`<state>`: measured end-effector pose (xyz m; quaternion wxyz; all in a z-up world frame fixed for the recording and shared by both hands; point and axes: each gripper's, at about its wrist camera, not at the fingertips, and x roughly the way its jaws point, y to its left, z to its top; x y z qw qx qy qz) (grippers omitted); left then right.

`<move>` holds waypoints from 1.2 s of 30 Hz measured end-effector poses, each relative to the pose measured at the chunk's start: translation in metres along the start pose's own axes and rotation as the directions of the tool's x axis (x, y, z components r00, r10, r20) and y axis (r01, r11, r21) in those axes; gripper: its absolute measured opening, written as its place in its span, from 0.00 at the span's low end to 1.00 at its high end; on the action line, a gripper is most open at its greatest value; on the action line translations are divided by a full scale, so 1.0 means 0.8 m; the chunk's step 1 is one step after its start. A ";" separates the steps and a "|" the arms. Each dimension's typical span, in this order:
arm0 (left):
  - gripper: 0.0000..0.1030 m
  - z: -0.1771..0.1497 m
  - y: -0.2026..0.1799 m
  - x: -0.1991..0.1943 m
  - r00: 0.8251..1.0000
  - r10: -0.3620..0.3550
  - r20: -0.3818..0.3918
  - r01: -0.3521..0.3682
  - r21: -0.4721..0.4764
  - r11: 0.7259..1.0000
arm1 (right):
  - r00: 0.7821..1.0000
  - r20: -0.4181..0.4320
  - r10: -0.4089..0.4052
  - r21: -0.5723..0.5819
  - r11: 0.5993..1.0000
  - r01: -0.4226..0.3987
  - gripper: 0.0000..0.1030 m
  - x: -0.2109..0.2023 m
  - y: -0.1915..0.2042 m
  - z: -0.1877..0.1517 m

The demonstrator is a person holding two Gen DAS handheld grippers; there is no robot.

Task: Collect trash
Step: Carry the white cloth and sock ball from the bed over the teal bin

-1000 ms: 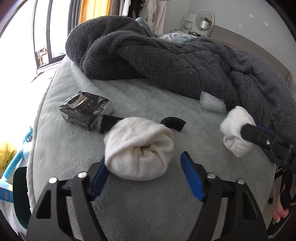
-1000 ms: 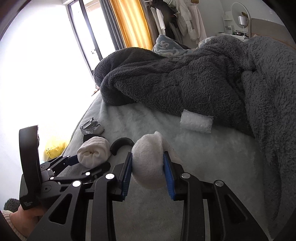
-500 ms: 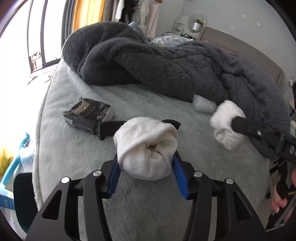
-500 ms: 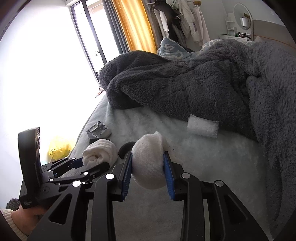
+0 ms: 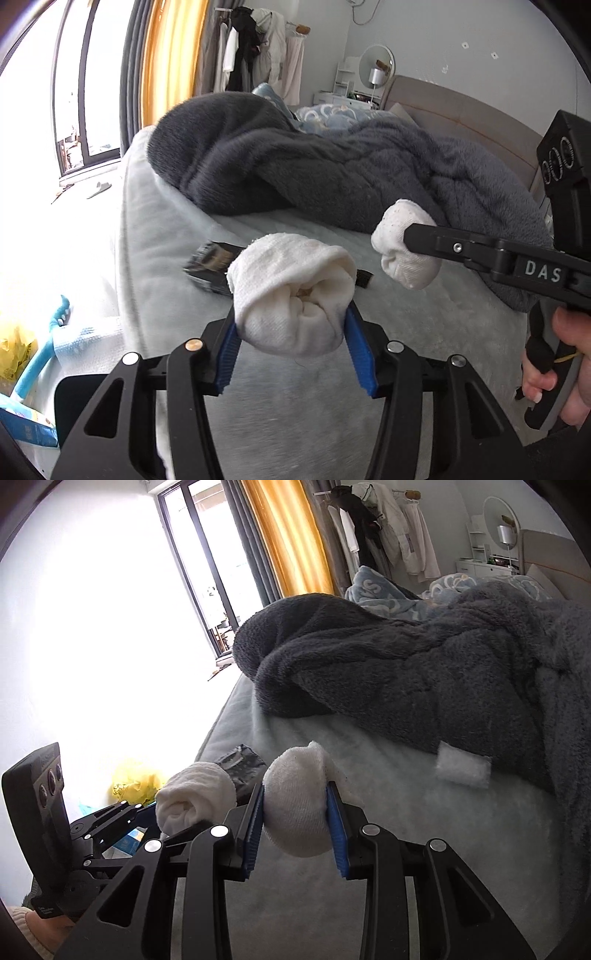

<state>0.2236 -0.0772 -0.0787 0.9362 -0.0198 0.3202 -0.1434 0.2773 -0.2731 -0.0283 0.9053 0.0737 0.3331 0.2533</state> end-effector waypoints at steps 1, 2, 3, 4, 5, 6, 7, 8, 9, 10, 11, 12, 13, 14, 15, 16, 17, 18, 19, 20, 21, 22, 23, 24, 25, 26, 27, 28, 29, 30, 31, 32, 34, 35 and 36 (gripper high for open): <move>0.53 0.000 0.006 -0.004 1.000 0.003 0.008 -0.003 0.000 1.000 | 1.000 0.001 0.003 -0.003 1.000 -0.003 0.32 0.004 0.007 0.002; 0.53 0.000 0.012 -0.009 1.000 0.011 0.016 -0.011 0.000 1.000 | 1.000 0.002 0.006 -0.006 1.000 -0.006 0.32 0.008 0.013 0.004; 0.54 -0.001 0.019 -0.013 1.000 0.019 0.020 -0.019 0.001 1.000 | 1.000 0.005 0.009 -0.011 1.000 -0.009 0.32 0.011 0.021 0.006; 0.54 -0.002 0.025 -0.016 0.999 0.024 0.023 -0.024 0.001 1.000 | 1.000 0.005 0.015 -0.016 1.000 -0.015 0.32 0.015 0.028 0.008; 0.54 -0.003 0.033 -0.019 0.999 0.031 0.023 -0.031 0.000 1.000 | 1.000 0.005 0.021 -0.020 1.000 -0.021 0.32 0.020 0.036 0.009; 0.53 -0.005 0.043 -0.022 0.999 0.043 0.023 -0.043 -0.007 0.999 | 1.000 0.003 0.028 -0.025 0.999 -0.028 0.32 0.024 0.044 0.011; 0.53 -0.006 0.052 -0.025 0.998 0.051 0.022 -0.050 -0.016 0.999 | 0.999 0.001 0.037 -0.030 0.999 -0.036 0.32 0.029 0.053 0.013; 0.53 -0.008 0.062 -0.028 0.998 0.059 0.021 -0.059 -0.028 0.998 | 0.999 0.000 0.045 -0.037 0.998 -0.045 0.32 0.034 0.063 0.015; 0.53 -0.008 0.071 -0.031 0.997 0.069 0.021 -0.068 -0.039 0.997 | 0.999 -0.001 0.052 -0.045 0.998 -0.052 0.32 0.039 0.072 0.016; 0.53 -0.010 0.080 -0.033 0.997 0.077 0.021 -0.075 -0.048 0.996 | 0.998 -0.003 0.060 -0.056 0.997 -0.060 0.32 0.044 0.083 0.018; 0.53 -0.011 0.089 -0.035 0.996 0.086 0.018 -0.084 -0.059 0.995 | 0.998 -0.006 0.067 -0.066 0.996 -0.067 0.32 0.049 0.092 0.019; 0.53 -0.012 0.097 -0.036 0.995 0.096 0.015 -0.094 -0.067 0.993 | 0.997 -0.010 0.074 -0.076 0.994 -0.074 0.32 0.054 0.101 0.020; 0.53 -0.013 0.104 -0.037 0.994 0.104 0.011 -0.103 -0.073 0.992 | 0.997 -0.016 0.081 -0.086 0.993 -0.082 0.32 0.059 0.110 0.020; 0.53 -0.014 0.110 -0.038 0.994 0.112 0.007 -0.111 -0.077 0.991 | 0.996 -0.021 0.087 -0.094 0.992 -0.089 0.32 0.063 0.118 0.020; 0.53 -0.016 0.119 -0.039 0.992 0.123 0.000 -0.123 -0.082 0.989 | 0.995 -0.027 0.094 -0.101 0.990 -0.096 0.32 0.068 0.126 0.020; 0.53 -0.018 0.127 -0.041 0.991 0.131 -0.007 -0.131 -0.088 0.987 | 0.994 -0.033 0.099 -0.107 0.989 -0.102 0.32 0.073 0.133 0.020; 0.53 -0.020 0.135 -0.041 0.990 0.138 -0.017 -0.139 -0.094 0.986 | 0.994 -0.038 0.104 -0.112 0.988 -0.108 0.32 0.077 0.140 0.020; 0.54 -0.023 0.144 -0.041 0.988 0.151 -0.034 -0.153 -0.100 0.983 | 0.993 -0.042 0.111 -0.117 0.986 -0.115 0.32 0.081 0.147 0.019; 0.54 -0.026 0.152 -0.040 0.984 0.169 -0.052 -0.173 -0.103 0.979 | 0.992 -0.047 0.118 -0.120 0.985 -0.122 0.32 0.086 0.155 0.019; 0.54 -0.030 0.160 -0.039 0.981 0.181 -0.067 -0.187 -0.108 0.976 | 0.991 -0.051 0.124 -0.124 0.984 -0.129 0.32 0.090 0.162 0.019; 0.54 -0.034 0.170 -0.039 0.979 0.189 -0.082 -0.198 -0.120 0.973 | 0.990 -0.056 0.131 -0.131 0.982 -0.137 0.32 0.095 0.171 0.019; 0.54 -0.037 0.178 -0.040 0.977 0.193 -0.091 -0.204 -0.130 0.970 | 0.989 -0.061 0.136 -0.136 0.980 -0.144 0.32 0.099 0.178 0.019; 0.54 -0.040 0.186 -0.042 0.975 0.199 -0.100 -0.212 -0.139 0.967 | 0.988 -0.066 0.143 -0.140 0.979 -0.151 0.32 0.104 0.185 0.018; 0.54 -0.043 0.194 -0.044 0.972 0.207 -0.109 -0.221 -0.143 0.965 | 0.986 -0.072 0.149 -0.145 0.977 -0.159 0.32 0.109 0.192 0.017; 0.54 -0.046 0.201 -0.045 0.969 0.215 -0.118 -0.231 -0.146 0.962 | 0.985 -0.077 0.156 -0.151 0.974 -0.166 0.32 0.114 0.200 0.016; 0.54 -0.049 0.208 -0.046 0.967 0.221 -0.128 -0.240 -0.151 0.959 | 0.983 -0.083 0.162 -0.155 0.973 -0.173 0.32 0.119 0.208 0.016; 0.54 -0.053 0.216 -0.047 0.964 0.226 -0.139 -0.247 -0.158 0.956 | 0.982 -0.089 0.168 -0.160 0.970 -0.181 0.32 0.124 0.216 0.016; 0.54 -0.056 0.222 -0.048 0.962 0.228 -0.151 -0.252 -0.164 0.954 | 0.980 -0.095 0.175 -0.165 0.968 -0.189 0.32 0.129 0.224 0.015; 0.54 -0.060 0.230 -0.048 0.959 0.229 -0.165 -0.256 -0.172 0.951 | 0.978 -0.101 0.181 -0.169 0.966 -0.196 0.32 0.133 0.231 0.014; 0.54 -0.065 0.238 -0.049 0.956 0.230 -0.180 -0.261 -0.177 0.949 | 0.977 -0.108 0.187 -0.174 0.964 -0.203 0.32 0.138 0.238 0.013; 0.54 -0.070 0.245 -0.047 0.951 0.232 -0.202 -0.270 -0.182 0.946 | 0.975 -0.114 0.193 -0.178 0.961 -0.211 0.32 0.142 0.246 0.012; 0.54 -0.075 0.251 -0.046 0.947 0.234 -0.220 -0.276 -0.187 0.943 | 0.973 -0.121 0.198 -0.183 0.959 -0.217 0.32 0.146 0.254 0.010; 0.54 -0.087 0.267 -0.044 0.937 0.234 -0.261 -0.289 -0.199 0.936 | 0.969 -0.136 0.205 -0.193 0.954 -0.229 0.32 0.155 0.267 0.007; 0.54 -0.093 0.273 -0.044 0.931 0.235 -0.278 -0.297 -0.205 0.933 | 0.967 -0.144 0.209 -0.196 0.952 -0.235 0.32 0.159 0.272 0.005; 0.54 -0.100 0.282 -0.044 0.925 0.235 -0.298 -0.304 -0.212 0.929 | 0.966 -0.151 0.212 -0.199 0.950 -0.240 0.32 0.163 0.277 0.004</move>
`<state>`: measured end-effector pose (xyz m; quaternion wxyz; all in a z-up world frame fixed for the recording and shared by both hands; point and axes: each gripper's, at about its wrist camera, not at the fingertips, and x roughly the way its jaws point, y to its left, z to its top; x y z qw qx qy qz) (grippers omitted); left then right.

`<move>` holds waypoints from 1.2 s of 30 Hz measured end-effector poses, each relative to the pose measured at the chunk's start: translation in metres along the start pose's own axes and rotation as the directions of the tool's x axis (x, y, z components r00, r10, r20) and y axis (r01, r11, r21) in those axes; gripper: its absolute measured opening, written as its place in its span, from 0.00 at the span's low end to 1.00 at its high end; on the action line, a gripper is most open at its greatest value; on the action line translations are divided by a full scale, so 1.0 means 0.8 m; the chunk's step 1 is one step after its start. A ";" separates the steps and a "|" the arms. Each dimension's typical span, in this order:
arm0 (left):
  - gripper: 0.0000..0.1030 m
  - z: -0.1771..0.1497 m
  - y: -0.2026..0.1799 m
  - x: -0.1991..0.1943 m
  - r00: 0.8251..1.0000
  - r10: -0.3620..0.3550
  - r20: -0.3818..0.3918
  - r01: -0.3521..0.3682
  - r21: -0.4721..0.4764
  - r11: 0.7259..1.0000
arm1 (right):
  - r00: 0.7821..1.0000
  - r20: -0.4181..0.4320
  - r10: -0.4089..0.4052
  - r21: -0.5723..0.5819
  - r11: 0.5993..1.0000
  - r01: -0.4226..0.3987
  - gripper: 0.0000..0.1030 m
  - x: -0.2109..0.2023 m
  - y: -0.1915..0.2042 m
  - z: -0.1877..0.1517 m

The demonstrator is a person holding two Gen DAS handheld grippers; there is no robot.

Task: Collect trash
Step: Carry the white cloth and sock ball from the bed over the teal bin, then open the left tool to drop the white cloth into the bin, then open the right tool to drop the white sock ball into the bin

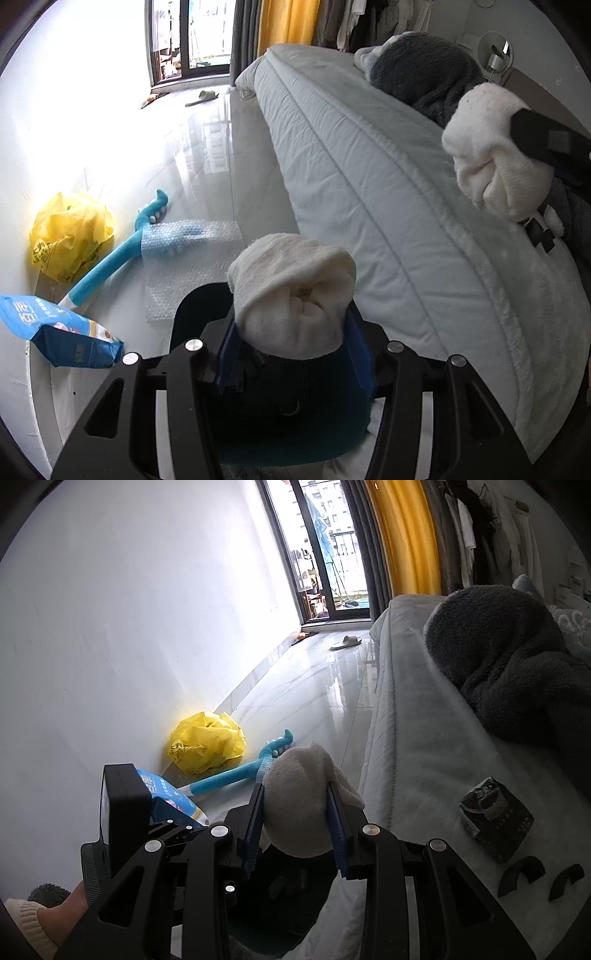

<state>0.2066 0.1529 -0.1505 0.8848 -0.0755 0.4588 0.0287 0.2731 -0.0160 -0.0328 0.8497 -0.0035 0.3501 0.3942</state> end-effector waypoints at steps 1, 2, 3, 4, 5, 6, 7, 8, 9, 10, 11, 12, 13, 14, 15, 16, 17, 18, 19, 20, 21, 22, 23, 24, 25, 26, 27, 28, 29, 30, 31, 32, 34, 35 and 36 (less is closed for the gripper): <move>0.54 -0.003 0.007 0.002 1.000 0.003 -0.011 -0.003 -0.009 1.000 | 1.000 -0.006 0.005 -0.005 1.000 -0.005 0.32 0.005 0.005 0.000; 0.54 -0.007 0.015 0.005 1.000 0.005 -0.024 -0.005 -0.018 1.000 | 1.000 -0.012 0.009 -0.009 1.000 -0.009 0.32 0.010 0.009 0.000; 0.54 -0.010 0.022 0.007 0.999 0.006 -0.038 -0.007 -0.025 1.000 | 1.000 -0.018 0.012 -0.013 1.000 -0.013 0.32 0.015 0.014 0.000; 0.54 -0.013 0.028 0.009 0.999 0.005 -0.052 -0.007 -0.032 0.999 | 1.000 -0.023 0.016 -0.016 1.000 -0.017 0.32 0.018 0.017 0.000; 0.54 -0.016 0.035 0.012 0.998 0.003 -0.067 -0.005 -0.040 0.999 | 0.999 -0.028 0.020 -0.019 1.000 -0.021 0.32 0.022 0.022 -0.001; 0.54 -0.020 0.041 0.016 0.997 0.001 -0.083 -0.005 -0.046 0.999 | 0.999 -0.034 0.024 -0.023 0.999 -0.024 0.32 0.026 0.026 -0.001; 0.54 -0.022 0.043 0.019 0.995 0.001 -0.099 -0.006 -0.049 0.999 | 0.999 -0.040 0.027 -0.026 0.999 -0.028 0.32 0.030 0.029 -0.002; 0.54 -0.025 0.046 0.024 0.993 0.002 -0.116 -0.008 -0.052 0.999 | 0.998 -0.046 0.030 -0.029 0.999 -0.032 0.32 0.035 0.034 -0.002; 0.54 -0.030 0.051 0.028 0.990 0.006 -0.138 -0.014 -0.056 0.998 | 0.998 -0.053 0.034 -0.032 0.999 -0.036 0.32 0.040 0.038 -0.003; 0.54 -0.033 0.055 0.034 0.988 0.012 -0.156 -0.021 -0.059 0.998 | 0.998 -0.060 0.037 -0.034 0.999 -0.039 0.32 0.043 0.042 -0.005; 0.54 -0.038 0.060 0.038 0.984 0.018 -0.176 -0.029 -0.064 0.998 | 0.997 -0.066 0.039 -0.037 0.998 -0.042 0.32 0.047 0.044 -0.006; 0.54 -0.041 0.066 0.042 0.981 0.017 -0.193 -0.031 -0.067 0.997 | 0.996 -0.073 0.041 -0.040 0.998 -0.044 0.32 0.052 0.048 -0.006; 0.54 -0.045 0.071 0.045 0.977 0.012 -0.214 -0.028 -0.072 0.997 | 0.996 -0.080 0.044 -0.043 0.998 -0.048 0.32 0.055 0.051 -0.007; 0.54 -0.049 0.074 0.048 0.974 0.007 -0.224 -0.025 -0.078 0.997 | 0.995 -0.086 0.046 -0.046 0.998 -0.050 0.32 0.059 0.054 -0.008; 0.55 -0.053 0.079 0.050 0.972 0.003 -0.236 -0.023 -0.085 0.996 | 0.995 -0.093 0.047 -0.049 0.997 -0.052 0.32 0.065 0.057 -0.008; 0.57 -0.055 0.083 0.051 0.969 0.000 -0.245 -0.022 -0.090 0.996 | 0.994 -0.101 0.048 -0.052 0.997 -0.053 0.32 0.069 0.059 -0.010; 0.58 -0.057 0.088 0.053 0.967 -0.005 -0.256 -0.021 -0.097 0.995 | 0.993 -0.110 0.048 -0.053 0.997 -0.054 0.32 0.073 0.062 -0.011; 0.65 -0.059 0.092 0.055 0.963 -0.017 -0.270 -0.013 -0.107 0.994 | 0.991 -0.121 0.049 -0.053 0.997 -0.056 0.32 0.079 0.064 -0.012; 0.72 -0.062 0.095 0.057 0.959 -0.026 -0.282 -0.007 -0.118 0.993 | 0.990 -0.131 0.050 -0.052 0.997 -0.057 0.32 0.083 0.064 -0.013; 0.74 -0.064 0.098 0.056 0.958 -0.031 -0.285 -0.005 -0.125 0.992 | 0.989 -0.141 0.050 -0.050 0.997 -0.057 0.32 0.088 0.064 -0.014; 0.75 -0.064 0.100 0.056 0.958 -0.033 -0.286 -0.004 -0.128 0.992 | 0.987 -0.156 0.050 -0.047 0.997 -0.058 0.32 0.094 0.065 -0.016; 0.75 -0.064 0.102 0.055 0.958 -0.034 -0.285 -0.003 -0.127 0.992 | 0.985 -0.168 0.049 -0.045 0.997 -0.057 0.32 0.100 0.066 -0.018; 0.75 -0.064 0.104 0.053 0.958 -0.032 -0.284 -0.004 -0.126 0.992 | 0.982 -0.180 0.048 -0.041 0.998 -0.057 0.32 0.107 0.067 -0.020; 0.77 -0.064 0.108 0.050 0.960 -0.027 -0.279 -0.008 -0.127 0.992 | 0.980 -0.194 0.049 -0.037 0.998 -0.058 0.32 0.113 0.068 -0.022; 0.78 -0.063 0.112 0.047 0.961 -0.026 -0.274 -0.011 -0.130 0.991 | 0.977 -0.209 0.050 -0.033 0.998 -0.059 0.32 0.118 0.069 -0.025; 0.78 -0.062 0.116 0.044 0.963 -0.026 -0.269 -0.011 -0.135 0.991 | 0.974 -0.221 0.050 -0.030 0.998 -0.058 0.32 0.124 0.070 -0.028; 0.78 -0.061 0.120 0.042 0.964 -0.027 -0.265 -0.011 -0.141 0.990 | 0.970 -0.237 0.050 -0.027 0.998 -0.058 0.32 0.130 0.070 -0.032; 0.78 -0.060 0.123 0.038 0.965 -0.028 -0.260 -0.011 -0.148 0.989 | 0.967 -0.250 0.050 -0.024 0.998 -0.058 0.32 0.134 0.071 -0.035; 0.78 -0.059 0.127 0.035 0.967 -0.029 -0.252 -0.011 -0.155 0.988 | 0.964 -0.263 0.051 -0.018 0.998 -0.058 0.32 0.139 0.070 -0.038; 0.79 -0.058 0.129 0.031 0.969 -0.031 -0.244 -0.008 -0.160 0.987 | 0.960 -0.274 0.052 -0.012 0.998 -0.058 0.32 0.144 0.069 -0.041; 0.81 -0.057 0.132 0.027 0.972 -0.032 -0.234 -0.006 -0.163 0.987 | 0.957 -0.286 0.055 -0.005 0.998 -0.059 0.32 0.150 0.070 -0.044; 0.81 -0.056 0.134 0.022 0.976 -0.032 -0.218 -0.005 -0.167 0.986 | 0.953 -0.297 0.056 -0.001 0.998 -0.059 0.32 0.154 0.071 -0.047; 0.81 -0.051 0.138 0.012 0.983 -0.029 -0.183 -0.004 -0.177 0.984 | 0.947 -0.318 0.055 0.001 0.998 -0.057 0.32 0.164 0.073 -0.052; 0.81 -0.049 0.141 0.006 0.986 -0.028 -0.163 -0.002 -0.183 0.983 | 0.943 -0.328 0.053 -0.001 0.998 -0.057 0.32 0.169 0.075 -0.055; 0.81 -0.047 0.144 0.000 0.990 -0.025 -0.142 -0.002 -0.188 0.982 | 0.940 -0.337 0.053 -0.005 0.998 -0.057 0.32 0.173 0.077 -0.056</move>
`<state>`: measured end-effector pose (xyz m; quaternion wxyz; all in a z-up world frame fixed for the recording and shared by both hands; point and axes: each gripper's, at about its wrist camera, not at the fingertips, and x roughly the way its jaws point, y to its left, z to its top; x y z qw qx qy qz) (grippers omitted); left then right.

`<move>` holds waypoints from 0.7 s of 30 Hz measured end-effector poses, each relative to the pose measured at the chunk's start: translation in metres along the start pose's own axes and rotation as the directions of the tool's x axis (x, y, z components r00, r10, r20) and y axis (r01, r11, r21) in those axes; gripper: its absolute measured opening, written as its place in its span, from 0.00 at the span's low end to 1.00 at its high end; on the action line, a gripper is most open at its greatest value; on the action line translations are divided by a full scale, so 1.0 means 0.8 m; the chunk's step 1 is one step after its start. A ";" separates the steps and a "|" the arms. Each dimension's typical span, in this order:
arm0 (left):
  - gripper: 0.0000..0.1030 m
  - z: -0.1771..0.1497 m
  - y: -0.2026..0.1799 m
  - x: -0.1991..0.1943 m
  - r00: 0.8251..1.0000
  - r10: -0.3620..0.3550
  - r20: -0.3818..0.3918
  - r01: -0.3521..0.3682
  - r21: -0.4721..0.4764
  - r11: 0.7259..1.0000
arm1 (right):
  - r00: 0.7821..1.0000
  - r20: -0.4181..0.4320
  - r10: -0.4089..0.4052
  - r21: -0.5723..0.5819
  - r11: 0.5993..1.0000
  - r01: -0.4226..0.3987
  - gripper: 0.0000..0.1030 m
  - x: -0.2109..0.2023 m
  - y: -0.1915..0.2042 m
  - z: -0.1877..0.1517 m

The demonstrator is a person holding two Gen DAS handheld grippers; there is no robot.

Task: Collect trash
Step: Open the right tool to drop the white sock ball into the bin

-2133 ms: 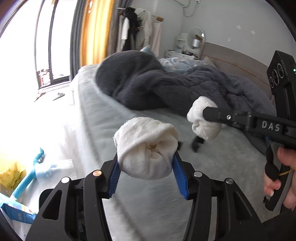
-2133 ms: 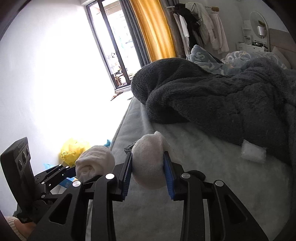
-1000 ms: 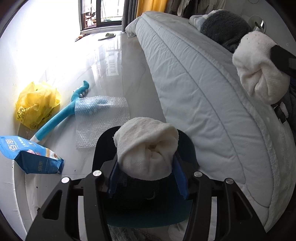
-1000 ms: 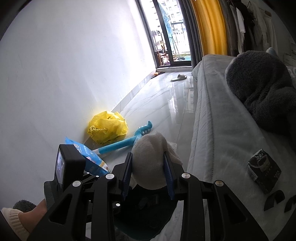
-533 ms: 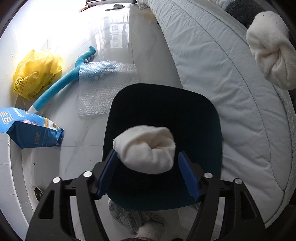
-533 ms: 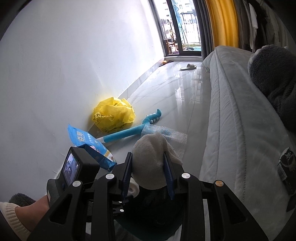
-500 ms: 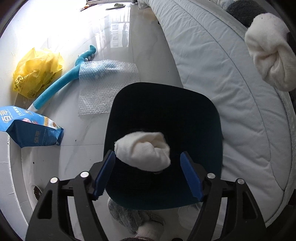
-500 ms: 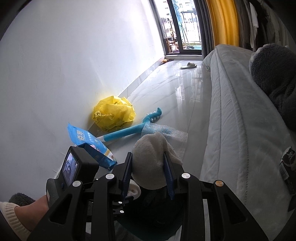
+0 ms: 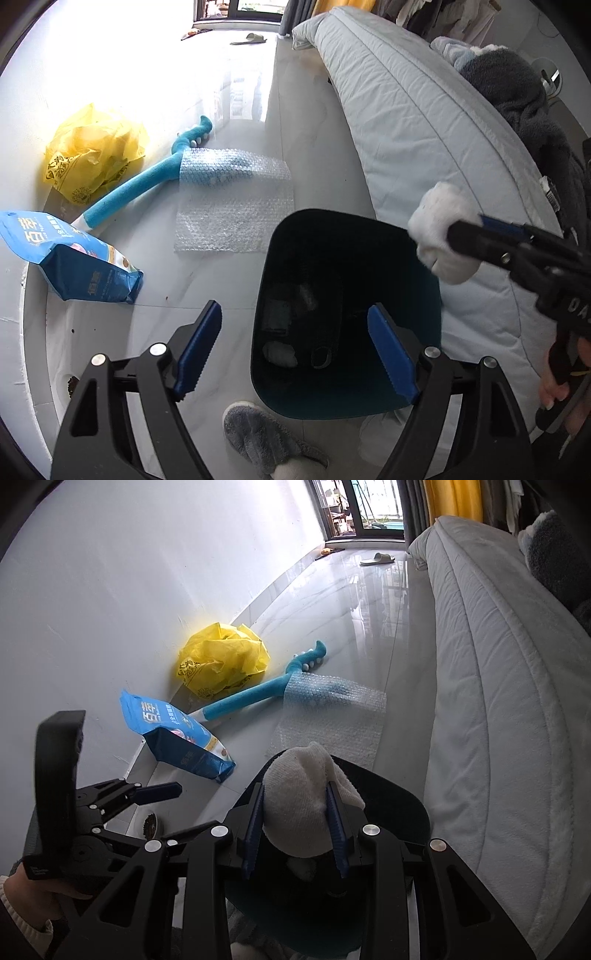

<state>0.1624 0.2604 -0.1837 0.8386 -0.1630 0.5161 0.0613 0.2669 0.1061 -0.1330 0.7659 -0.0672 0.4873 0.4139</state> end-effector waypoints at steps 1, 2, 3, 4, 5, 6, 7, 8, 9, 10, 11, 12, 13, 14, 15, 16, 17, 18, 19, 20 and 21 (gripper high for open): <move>0.81 0.003 0.002 -0.006 1.000 0.002 0.020 -0.002 -0.003 1.000 | 1.000 -0.009 -0.002 -0.002 1.000 0.002 0.32 0.005 0.002 0.000; 0.81 0.004 0.004 -0.012 0.999 0.005 0.039 -0.005 -0.004 1.000 | 1.000 -0.018 -0.003 -0.004 1.000 0.003 0.32 0.010 0.004 -0.001; 0.82 0.006 0.006 -0.020 0.998 0.010 0.064 -0.009 -0.005 1.000 | 1.000 -0.027 -0.004 -0.005 1.000 0.003 0.32 0.015 0.006 -0.002; 0.82 0.008 0.009 -0.026 0.997 0.011 0.082 -0.011 -0.007 1.000 | 0.999 -0.036 -0.004 -0.007 1.000 0.003 0.32 0.020 0.008 -0.003; 0.82 0.009 0.012 -0.031 0.995 0.010 0.099 -0.009 -0.011 1.000 | 0.999 -0.045 -0.003 -0.008 1.000 0.003 0.32 0.025 0.010 -0.005; 0.82 0.011 0.015 -0.037 0.993 0.004 0.121 -0.002 -0.018 1.000 | 0.998 -0.056 -0.003 -0.008 1.000 0.002 0.32 0.031 0.012 -0.006; 0.82 0.011 0.017 -0.042 0.991 -0.001 0.136 0.004 -0.025 1.000 | 0.998 -0.065 -0.002 -0.008 1.000 0.001 0.32 0.035 0.014 -0.007; 0.82 0.013 0.020 -0.047 0.988 -0.006 0.153 0.012 -0.032 0.999 | 0.997 -0.074 0.000 -0.009 1.000 -0.001 0.32 0.039 0.015 -0.008; 0.82 0.014 0.022 -0.052 0.986 -0.011 0.169 0.017 -0.037 0.999 | 0.996 -0.084 0.001 -0.008 1.000 -0.002 0.32 0.044 0.017 -0.009; 0.82 0.015 0.023 -0.056 0.983 -0.015 0.184 0.022 -0.039 0.999 | 0.996 -0.094 0.002 -0.007 1.000 -0.003 0.32 0.049 0.018 -0.010; 0.82 0.016 0.025 -0.060 0.980 -0.015 0.198 0.023 -0.037 0.999 | 0.995 -0.102 0.004 -0.005 1.000 -0.005 0.32 0.053 0.019 -0.011; 0.82 0.017 0.025 -0.063 0.977 -0.010 0.211 0.018 -0.034 0.999 | 0.994 -0.113 0.008 0.000 1.000 -0.008 0.32 0.059 0.019 -0.013; 0.82 0.018 0.025 -0.067 0.974 -0.002 0.225 0.009 -0.028 1.000 | 0.992 -0.122 0.009 0.002 1.000 -0.009 0.32 0.064 0.019 -0.014; 0.82 0.019 0.025 -0.070 0.972 0.001 0.235 0.005 -0.022 1.000 | 0.991 -0.133 0.010 0.004 1.000 -0.010 0.32 0.069 0.020 -0.016; 0.82 0.019 0.024 -0.073 0.969 0.003 0.248 0.000 -0.016 1.000 | 0.990 -0.142 0.011 0.005 1.000 -0.010 0.32 0.073 0.020 -0.018; 0.82 0.020 0.024 -0.076 0.966 0.005 0.259 -0.003 -0.010 1.000 | 0.988 -0.152 0.009 0.005 1.000 -0.008 0.32 0.078 0.020 -0.019; 0.82 0.021 0.023 -0.080 0.963 0.005 0.270 -0.004 -0.004 1.000 | 0.987 -0.162 0.004 0.003 1.000 -0.004 0.32 0.083 0.020 -0.021; 0.82 0.021 0.022 -0.084 0.960 0.002 0.279 -0.002 0.001 1.000 | 0.985 -0.170 0.000 0.000 1.000 0.000 0.32 0.086 0.020 -0.023; 0.82 0.022 0.021 -0.088 0.957 -0.002 0.291 0.000 0.007 1.000 | 0.984 -0.179 -0.004 0.000 1.000 0.004 0.32 0.091 0.020 -0.025; 0.82 0.022 0.019 -0.091 0.954 -0.005 0.301 0.002 0.012 1.000 | 0.982 -0.187 -0.006 0.002 1.000 0.006 0.32 0.094 0.020 -0.027; 0.82 0.024 0.018 -0.096 0.950 -0.009 0.312 0.004 0.016 1.000 | 0.981 -0.193 -0.005 0.005 1.000 0.006 0.32 0.096 0.020 -0.029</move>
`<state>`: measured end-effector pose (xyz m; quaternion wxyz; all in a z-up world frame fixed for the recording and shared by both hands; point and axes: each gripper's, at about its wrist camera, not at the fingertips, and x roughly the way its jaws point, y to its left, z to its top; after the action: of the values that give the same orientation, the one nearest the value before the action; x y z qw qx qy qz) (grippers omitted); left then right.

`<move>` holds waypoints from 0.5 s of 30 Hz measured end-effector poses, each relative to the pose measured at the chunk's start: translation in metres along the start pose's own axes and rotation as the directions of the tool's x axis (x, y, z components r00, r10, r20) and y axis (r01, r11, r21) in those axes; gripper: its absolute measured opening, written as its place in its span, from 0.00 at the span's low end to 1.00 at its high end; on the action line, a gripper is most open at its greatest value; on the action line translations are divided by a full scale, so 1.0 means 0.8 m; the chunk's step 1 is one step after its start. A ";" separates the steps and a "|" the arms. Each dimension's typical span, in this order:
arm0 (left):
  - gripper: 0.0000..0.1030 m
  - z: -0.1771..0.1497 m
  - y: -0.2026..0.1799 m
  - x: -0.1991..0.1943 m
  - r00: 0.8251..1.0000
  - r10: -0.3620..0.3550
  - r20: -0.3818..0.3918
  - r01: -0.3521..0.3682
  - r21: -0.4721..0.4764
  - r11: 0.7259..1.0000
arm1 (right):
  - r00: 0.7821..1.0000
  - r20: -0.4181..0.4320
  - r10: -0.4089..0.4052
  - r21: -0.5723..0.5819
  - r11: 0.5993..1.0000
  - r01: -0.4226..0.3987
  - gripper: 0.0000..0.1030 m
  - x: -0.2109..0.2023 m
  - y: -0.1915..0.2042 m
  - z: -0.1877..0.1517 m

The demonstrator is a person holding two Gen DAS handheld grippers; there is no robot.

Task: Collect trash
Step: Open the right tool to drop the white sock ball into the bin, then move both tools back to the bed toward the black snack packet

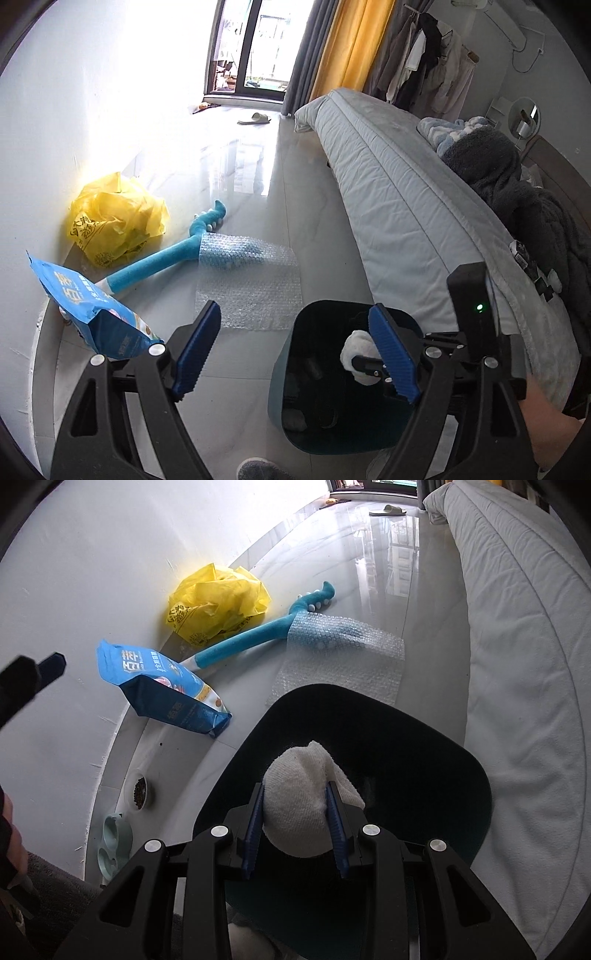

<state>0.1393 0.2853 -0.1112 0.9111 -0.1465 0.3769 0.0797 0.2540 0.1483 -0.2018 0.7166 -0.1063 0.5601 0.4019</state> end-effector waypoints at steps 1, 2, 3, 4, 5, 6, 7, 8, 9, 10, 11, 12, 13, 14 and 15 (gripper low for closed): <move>0.82 0.003 -0.002 -0.005 1.000 -0.009 0.015 0.009 0.002 1.000 | 1.000 -0.006 -0.001 0.000 1.000 0.001 0.33 0.002 0.000 -0.001; 0.82 0.005 -0.004 -0.010 0.999 -0.020 0.030 0.020 0.002 1.000 | 1.000 -0.010 -0.007 -0.003 1.000 0.007 0.33 0.004 0.001 -0.002; 0.82 0.007 -0.005 -0.014 0.999 -0.028 0.041 0.028 0.002 1.000 | 1.000 -0.013 -0.014 -0.007 1.000 0.014 0.34 0.004 0.002 -0.003; 0.82 0.010 -0.007 -0.020 0.998 -0.037 0.056 0.038 -0.001 0.999 | 1.000 -0.015 -0.021 -0.011 1.000 0.020 0.36 0.005 0.003 -0.004; 0.82 0.013 -0.008 -0.026 0.996 -0.048 0.071 0.048 -0.003 0.999 | 0.999 -0.018 -0.028 -0.015 1.000 0.028 0.40 0.005 0.003 -0.005; 0.82 0.017 -0.012 -0.033 0.994 -0.058 0.090 0.059 0.000 0.998 | 0.999 -0.020 -0.036 -0.018 0.999 0.036 0.42 0.004 0.004 -0.006; 0.82 0.020 -0.016 -0.038 0.993 -0.063 0.105 0.063 0.005 0.998 | 0.999 -0.021 -0.043 -0.019 0.999 0.043 0.45 0.004 0.003 -0.007; 0.82 0.023 -0.020 -0.044 0.991 -0.062 0.122 0.061 0.015 0.998 | 0.999 -0.022 -0.048 -0.019 0.999 0.048 0.47 0.003 0.003 -0.009; 0.82 0.024 -0.023 -0.049 0.989 -0.058 0.135 0.055 0.025 0.998 | 0.998 -0.022 -0.052 -0.021 0.998 0.052 0.48 0.002 0.002 -0.009; 0.82 0.025 -0.026 -0.053 0.987 -0.051 0.151 0.045 0.042 0.998 | 0.998 -0.020 -0.057 -0.024 0.998 0.057 0.50 0.000 0.002 -0.010; 0.82 0.026 -0.031 -0.057 0.985 -0.041 0.166 0.031 0.059 0.998 | 0.998 -0.018 -0.061 -0.024 0.998 0.060 0.52 -0.003 0.002 -0.011; 0.82 0.026 -0.034 -0.060 0.984 -0.033 0.175 0.022 0.068 0.997 | 0.998 -0.017 -0.062 -0.023 0.998 0.061 0.53 -0.005 0.001 -0.011; 0.82 0.027 -0.036 -0.062 0.983 -0.035 0.179 0.022 0.072 0.997 | 0.998 -0.012 -0.061 -0.021 0.998 0.060 0.53 -0.009 0.000 -0.012; 0.82 0.027 -0.038 -0.063 0.982 -0.042 0.183 0.030 0.070 0.997 | 0.998 -0.005 -0.057 -0.020 0.998 0.057 0.54 -0.014 -0.001 -0.012; 0.82 0.027 -0.041 -0.065 0.981 -0.049 0.186 0.037 0.067 0.997 | 0.999 0.002 -0.054 -0.020 0.998 0.054 0.54 -0.018 -0.001 -0.011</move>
<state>0.1254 0.2600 -0.0529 0.9482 -0.1176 0.2886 0.0617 0.2475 0.1353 -0.1922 0.7266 -0.1284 0.5523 0.3880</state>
